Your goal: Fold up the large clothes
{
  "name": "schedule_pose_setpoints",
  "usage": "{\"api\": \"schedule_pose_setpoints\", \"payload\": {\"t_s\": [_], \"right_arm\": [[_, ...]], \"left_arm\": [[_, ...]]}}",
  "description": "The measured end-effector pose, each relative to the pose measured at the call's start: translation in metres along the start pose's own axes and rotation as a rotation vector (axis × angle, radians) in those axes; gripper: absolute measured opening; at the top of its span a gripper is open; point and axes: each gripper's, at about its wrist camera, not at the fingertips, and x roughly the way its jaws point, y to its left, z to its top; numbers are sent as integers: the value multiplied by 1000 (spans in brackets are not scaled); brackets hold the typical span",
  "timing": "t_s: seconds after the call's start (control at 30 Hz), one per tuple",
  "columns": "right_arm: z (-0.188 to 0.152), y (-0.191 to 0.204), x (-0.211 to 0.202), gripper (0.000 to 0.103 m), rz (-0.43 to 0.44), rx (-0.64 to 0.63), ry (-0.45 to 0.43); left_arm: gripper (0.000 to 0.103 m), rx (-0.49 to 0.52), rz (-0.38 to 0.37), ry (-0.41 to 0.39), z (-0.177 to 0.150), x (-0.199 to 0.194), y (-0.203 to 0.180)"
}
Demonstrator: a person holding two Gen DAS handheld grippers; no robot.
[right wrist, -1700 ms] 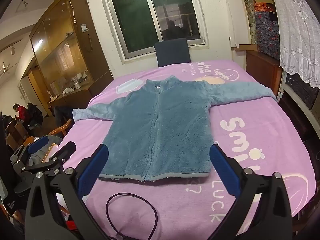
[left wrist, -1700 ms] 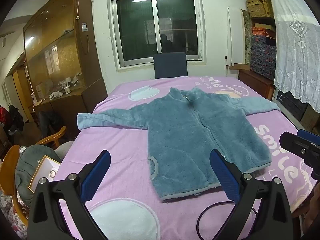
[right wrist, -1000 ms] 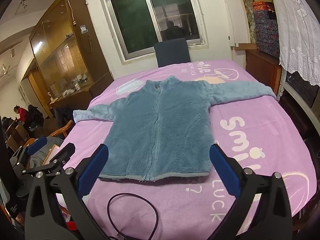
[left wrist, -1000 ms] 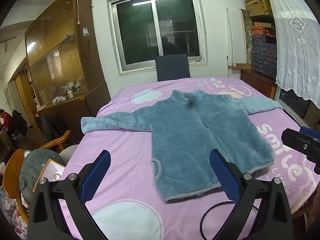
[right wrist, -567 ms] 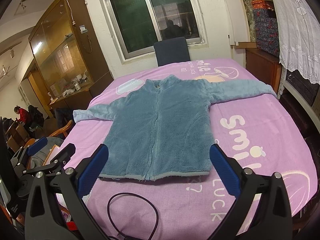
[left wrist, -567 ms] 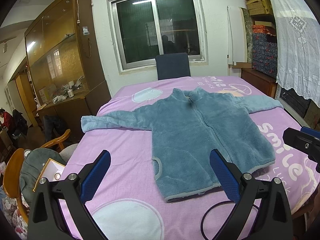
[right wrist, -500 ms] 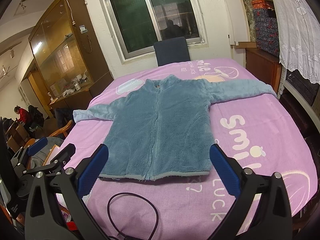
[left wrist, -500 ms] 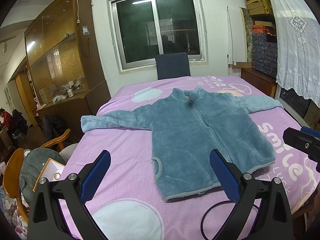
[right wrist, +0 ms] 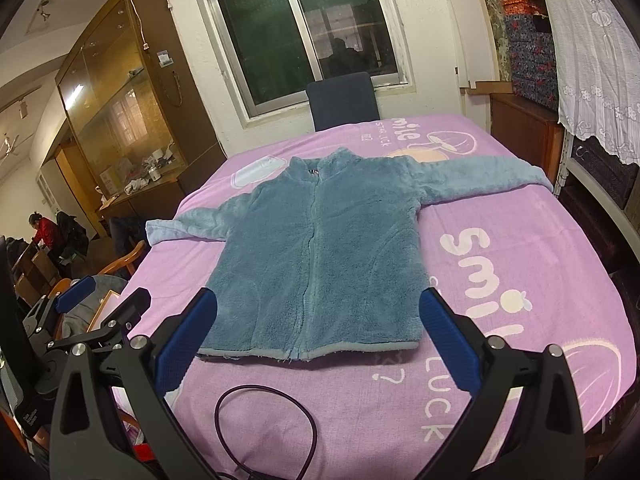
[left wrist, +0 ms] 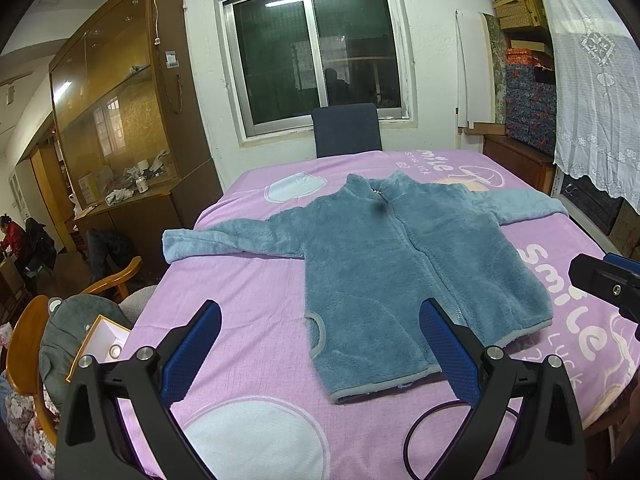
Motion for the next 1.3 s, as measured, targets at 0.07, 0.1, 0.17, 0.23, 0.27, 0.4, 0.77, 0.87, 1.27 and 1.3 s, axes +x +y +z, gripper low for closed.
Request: {"api": "schedule_pose_setpoints", "payload": {"t_s": [0.07,0.1,0.17,0.23,0.27,0.4,0.77,0.87,1.27,1.3], "right_arm": [[-1,0,0,99,1,0,1],[-3,0,2,99,1,2,1],[-3,0,2,99,-1,2,2],[-4,0,2,99,1,3,3],[-4,0,2,99,2,3,3],[-2,-1,2,99,1,3,3],[-10,-5,8,99,0,13,12],[-9,-6,8,99,0,15,13],[-11,-8,10,99,1,27,25],[-12,-8,11,99,1,28,27]], "left_arm": [[100,-1,1,0,-1,-1,1],[100,-1,1,1,-2,0,1],[100,-2,1,2,-2,1,2],[100,-4,1,5,-4,2,3],[100,-5,1,6,-4,2,4],[100,-4,4,11,-5,4,5],[100,-7,10,27,-4,7,5],[100,-8,11,32,-4,8,5],[100,-7,12,43,-6,12,6],[100,-7,12,46,-7,13,6]]}}
